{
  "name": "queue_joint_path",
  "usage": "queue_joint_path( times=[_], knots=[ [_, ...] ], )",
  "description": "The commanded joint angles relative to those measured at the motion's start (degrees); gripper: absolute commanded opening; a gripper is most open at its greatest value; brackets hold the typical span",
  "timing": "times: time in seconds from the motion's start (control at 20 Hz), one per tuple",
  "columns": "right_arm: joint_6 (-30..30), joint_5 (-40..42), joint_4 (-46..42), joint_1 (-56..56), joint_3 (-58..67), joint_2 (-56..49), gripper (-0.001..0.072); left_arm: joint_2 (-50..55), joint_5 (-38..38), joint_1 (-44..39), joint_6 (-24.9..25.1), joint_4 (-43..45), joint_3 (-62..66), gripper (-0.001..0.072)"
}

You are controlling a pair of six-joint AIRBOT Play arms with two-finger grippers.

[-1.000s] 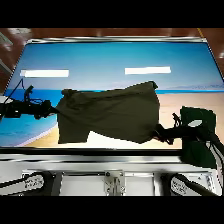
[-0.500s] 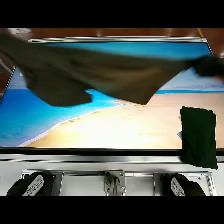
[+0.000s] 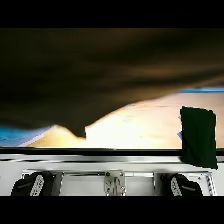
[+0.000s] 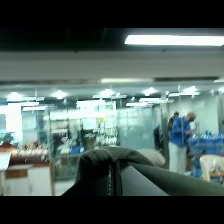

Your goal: Fold the shirts.

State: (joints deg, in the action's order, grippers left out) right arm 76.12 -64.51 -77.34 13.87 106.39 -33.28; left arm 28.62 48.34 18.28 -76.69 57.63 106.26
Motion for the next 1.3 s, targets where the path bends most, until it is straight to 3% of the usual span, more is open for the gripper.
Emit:
queue_joint_path(
  times=[0.0,0.1,0.35,0.5,0.7,0.8,0.95,1.05,1.15,1.25],
  knots=[
    [4.04,-13.60,-8.31,-0.04,1.09,1.99,0.0063,-2.14,13.49,-0.02,-5.27,7.54,0.52,0.0040],
    [4.39,-18.95,-8.33,-0.04,1.09,0.74,0.0063,-1.44,21.68,0.04,-5.22,7.61,0.00,0.0039],
    [7.21,-37.18,-7.91,-0.04,-4.81,-7.30,0.0063,-1.40,32.13,0.02,-5.27,8.02,-13.70,0.0040],
    [7.93,-34.42,-6.75,-0.04,-20.17,-10.27,0.0063,-0.81,31.91,0.02,-5.27,7.98,-28.92,0.0040],
    [6.69,-6.56,-0.09,-0.35,-43.19,-17.53,0.0062,6.69,20.52,-0.42,-4.74,6.71,-48.22,0.0040],
    [3.34,7.74,6.05,-3.41,-45.68,-25.64,0.0062,14.84,12.87,-2.29,-2.71,5.49,-52.02,0.0040],
    [1.79,29.68,6.34,-10.36,-44.41,-38.38,0.0062,28.50,-2.97,-7.67,4.74,1.53,-51.15,0.0040],
    [2.14,42.82,6.60,-13.14,-44.06,-45.44,0.0062,35.87,-14.10,-10.49,4.66,-0.33,-49.88,0.0040],
    [3.17,51.45,6.60,-14.25,-44.06,-50.80,0.0062,42.34,-24.48,-12.46,4.44,-3.39,-49.05,0.0040],
    [3.21,54.77,6.67,-14.34,-44.06,-54.40,0.0062,47.28,-30.25,-13.49,4.44,-6.54,-48.70,0.0040]
  ],
)
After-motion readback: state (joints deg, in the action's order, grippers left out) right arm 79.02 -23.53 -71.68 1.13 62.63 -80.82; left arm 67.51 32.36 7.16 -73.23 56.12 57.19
